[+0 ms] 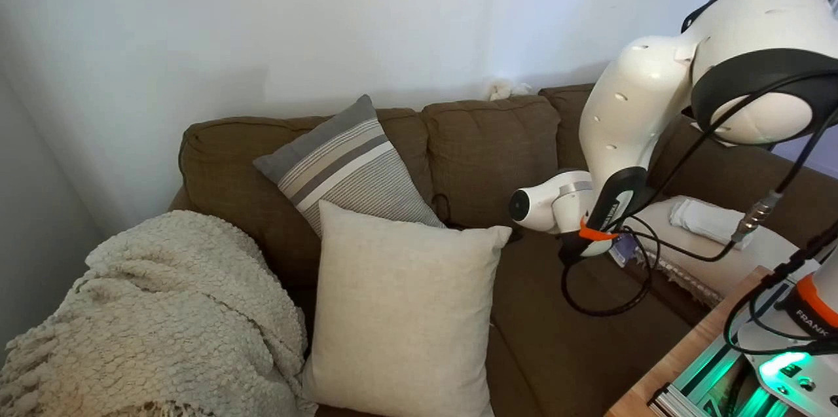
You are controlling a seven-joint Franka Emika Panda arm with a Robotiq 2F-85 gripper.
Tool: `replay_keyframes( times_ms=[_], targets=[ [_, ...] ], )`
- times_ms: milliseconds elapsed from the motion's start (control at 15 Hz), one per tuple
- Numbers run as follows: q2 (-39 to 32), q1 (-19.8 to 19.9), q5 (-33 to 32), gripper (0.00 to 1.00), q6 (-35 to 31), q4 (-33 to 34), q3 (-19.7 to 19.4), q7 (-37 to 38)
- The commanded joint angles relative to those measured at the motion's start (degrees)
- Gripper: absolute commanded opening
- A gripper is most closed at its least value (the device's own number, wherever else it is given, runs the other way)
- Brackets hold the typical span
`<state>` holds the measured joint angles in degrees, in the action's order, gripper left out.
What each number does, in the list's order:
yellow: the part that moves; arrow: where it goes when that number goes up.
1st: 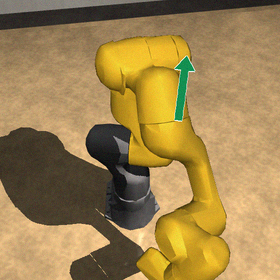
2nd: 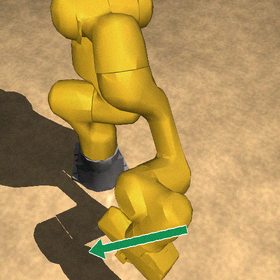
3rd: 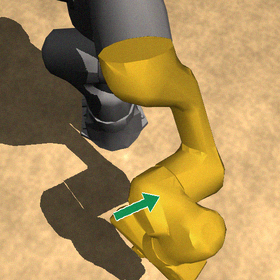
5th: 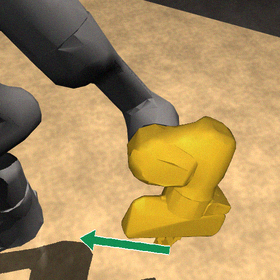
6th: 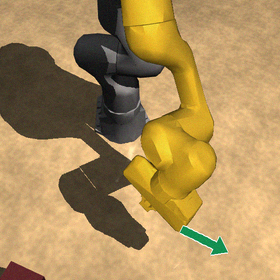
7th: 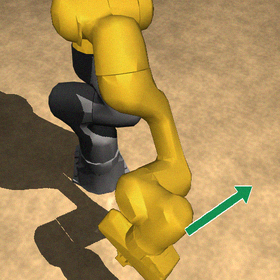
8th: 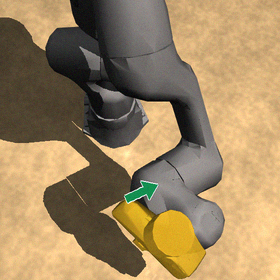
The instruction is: Put the blue book on the cloth on the pillow
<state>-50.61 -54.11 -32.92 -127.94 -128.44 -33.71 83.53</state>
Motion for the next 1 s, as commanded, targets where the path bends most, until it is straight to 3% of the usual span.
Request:
replay_keyframes(
  times_ms=[0, 133, 200, 267, 333, 733, 933],
  targets=[
    [4.06, 1.97, -6.60, 0.03, 11.16, -0.79, -2.07, 6.34],
    [4.14, 8.63, -8.42, 0.03, 15.22, 1.15, -0.76, 6.38],
    [5.73, 7.84, -9.72, 0.12, 15.91, 1.11, 2.70, 7.83],
    [5.99, 10.25, -10.67, 0.12, 16.71, 1.42, 2.88, 8.04],
    [6.01, 12.38, -11.26, 0.03, 16.78, 1.76, 3.01, 8.03],
    [0.28, 31.88, -15.21, 0.03, 28.52, 13.10, 13.57, 2.23],
    [-4.87, 41.46, -19.04, 0.03, 33.46, 21.97, 14.62, -2.01]
  ],
)
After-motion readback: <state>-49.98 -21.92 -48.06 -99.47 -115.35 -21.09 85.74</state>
